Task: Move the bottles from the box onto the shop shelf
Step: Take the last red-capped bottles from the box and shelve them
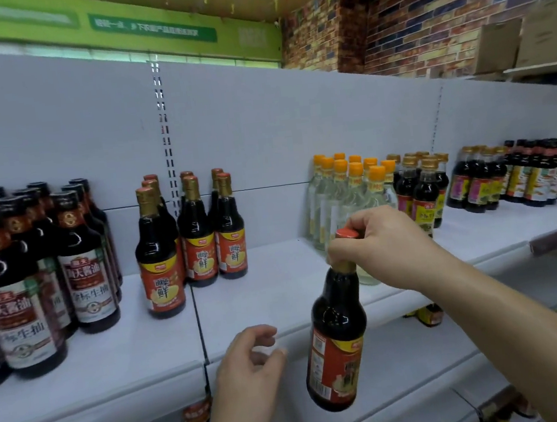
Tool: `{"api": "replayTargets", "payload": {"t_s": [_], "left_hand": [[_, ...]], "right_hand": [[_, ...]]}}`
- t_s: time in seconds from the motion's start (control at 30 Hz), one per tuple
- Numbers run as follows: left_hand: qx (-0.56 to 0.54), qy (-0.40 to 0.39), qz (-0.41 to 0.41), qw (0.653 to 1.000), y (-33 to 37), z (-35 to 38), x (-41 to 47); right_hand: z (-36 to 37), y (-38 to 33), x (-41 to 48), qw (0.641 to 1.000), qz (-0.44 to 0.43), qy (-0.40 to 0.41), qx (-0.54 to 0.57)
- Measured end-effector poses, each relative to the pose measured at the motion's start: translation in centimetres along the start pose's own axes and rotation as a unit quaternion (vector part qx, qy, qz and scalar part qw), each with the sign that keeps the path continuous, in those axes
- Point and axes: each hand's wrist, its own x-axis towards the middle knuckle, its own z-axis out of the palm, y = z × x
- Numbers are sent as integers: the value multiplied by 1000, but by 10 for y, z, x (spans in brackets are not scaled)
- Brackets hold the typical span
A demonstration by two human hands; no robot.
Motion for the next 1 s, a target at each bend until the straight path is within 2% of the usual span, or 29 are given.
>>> {"api": "replayTargets", "payload": {"t_s": [0.67, 1.0], "left_hand": [[9, 123, -26, 992, 15, -68, 0], [4, 129, -26, 991, 17, -87, 3]], "right_hand": [[26, -83, 59, 997, -63, -41, 15], [60, -106, 90, 997, -55, -52, 16]]}}
